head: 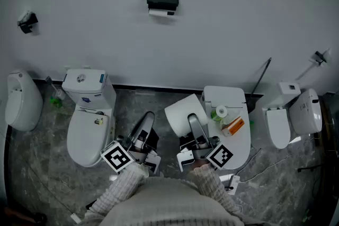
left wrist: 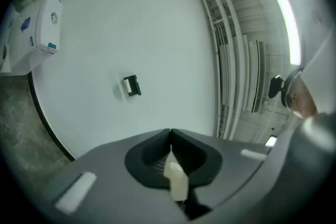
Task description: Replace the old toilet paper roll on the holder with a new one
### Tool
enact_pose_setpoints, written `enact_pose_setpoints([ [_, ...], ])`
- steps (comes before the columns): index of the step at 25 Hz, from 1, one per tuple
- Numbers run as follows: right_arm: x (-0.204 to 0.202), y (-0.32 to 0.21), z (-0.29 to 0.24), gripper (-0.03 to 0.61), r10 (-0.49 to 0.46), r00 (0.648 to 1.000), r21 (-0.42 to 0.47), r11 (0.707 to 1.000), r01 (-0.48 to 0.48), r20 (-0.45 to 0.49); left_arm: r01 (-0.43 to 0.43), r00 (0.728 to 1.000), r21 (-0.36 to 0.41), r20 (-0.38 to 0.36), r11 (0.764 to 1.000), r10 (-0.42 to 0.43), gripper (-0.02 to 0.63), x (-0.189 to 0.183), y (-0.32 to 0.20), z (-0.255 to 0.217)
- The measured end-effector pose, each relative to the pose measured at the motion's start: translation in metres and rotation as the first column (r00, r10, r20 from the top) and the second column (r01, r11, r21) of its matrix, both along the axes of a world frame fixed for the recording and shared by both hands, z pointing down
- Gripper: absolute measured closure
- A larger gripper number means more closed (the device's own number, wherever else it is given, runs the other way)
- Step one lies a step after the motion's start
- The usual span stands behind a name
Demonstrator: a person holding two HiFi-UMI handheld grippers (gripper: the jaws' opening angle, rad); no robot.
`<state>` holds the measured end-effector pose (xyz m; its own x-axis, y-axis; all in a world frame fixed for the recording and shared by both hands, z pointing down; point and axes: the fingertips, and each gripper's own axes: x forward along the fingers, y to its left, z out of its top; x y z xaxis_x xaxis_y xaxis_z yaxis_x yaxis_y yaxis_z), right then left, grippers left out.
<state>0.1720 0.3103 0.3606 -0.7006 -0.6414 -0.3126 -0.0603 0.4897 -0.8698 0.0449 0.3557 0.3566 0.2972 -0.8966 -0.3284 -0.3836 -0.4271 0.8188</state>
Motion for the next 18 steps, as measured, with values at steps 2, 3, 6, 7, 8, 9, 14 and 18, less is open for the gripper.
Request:
enact_pose_setpoints([
  [2, -0.001, -0.014, 0.001, 0.115, 0.010, 1.000, 0.010, 1.000, -0.010, 0.007, 0.005, 0.999, 0.024, -0.036, 1.000, -0.004, 0.617, -0.005, -0.013, 0.000],
  [3, -0.002, -0.024, 0.001, 0.115, 0.015, 1.000, 0.011, 1.000, -0.016, 0.013, 0.002, 0.999, 0.029, -0.054, 1.000, 0.000, 0.618, -0.006, -0.021, 0.000],
  [6, -0.011, -0.058, 0.000, 0.115, 0.024, 0.999, 0.006, 1.000, -0.025, 0.030, -0.016, 0.998, 0.018, -0.061, 1.000, 0.017, 0.618, -0.013, -0.057, 0.003],
  [7, -0.015, -0.071, 0.000, 0.115, 0.027, 0.999, 0.006, 1.000, -0.027, 0.032, -0.016, 0.999, 0.015, -0.043, 1.000, 0.017, 0.618, -0.018, -0.070, 0.004],
  [8, -0.020, -0.085, -0.001, 0.115, 0.032, 0.999, 0.007, 0.999, -0.032, 0.036, -0.016, 0.999, 0.015, -0.032, 1.000, 0.017, 0.618, -0.023, -0.085, 0.004],
  [9, -0.026, -0.099, -0.001, 0.115, 0.037, 0.998, 0.006, 0.999, -0.037, 0.043, -0.018, 0.999, 0.016, -0.032, 1.000, 0.018, 0.618, -0.029, -0.099, 0.004],
  [14, -0.059, -0.177, -0.004, 0.115, 0.056, 0.996, -0.009, 0.998, -0.056, 0.065, -0.047, 0.995, 0.026, -0.086, 0.999, 0.050, 0.618, -0.064, -0.178, -0.005],
  [18, -0.085, -0.242, -0.017, 0.115, 0.072, 0.993, -0.002, 0.997, -0.072, 0.093, -0.047, 0.997, 0.040, -0.063, 0.998, 0.050, 0.618, -0.100, -0.244, -0.021],
])
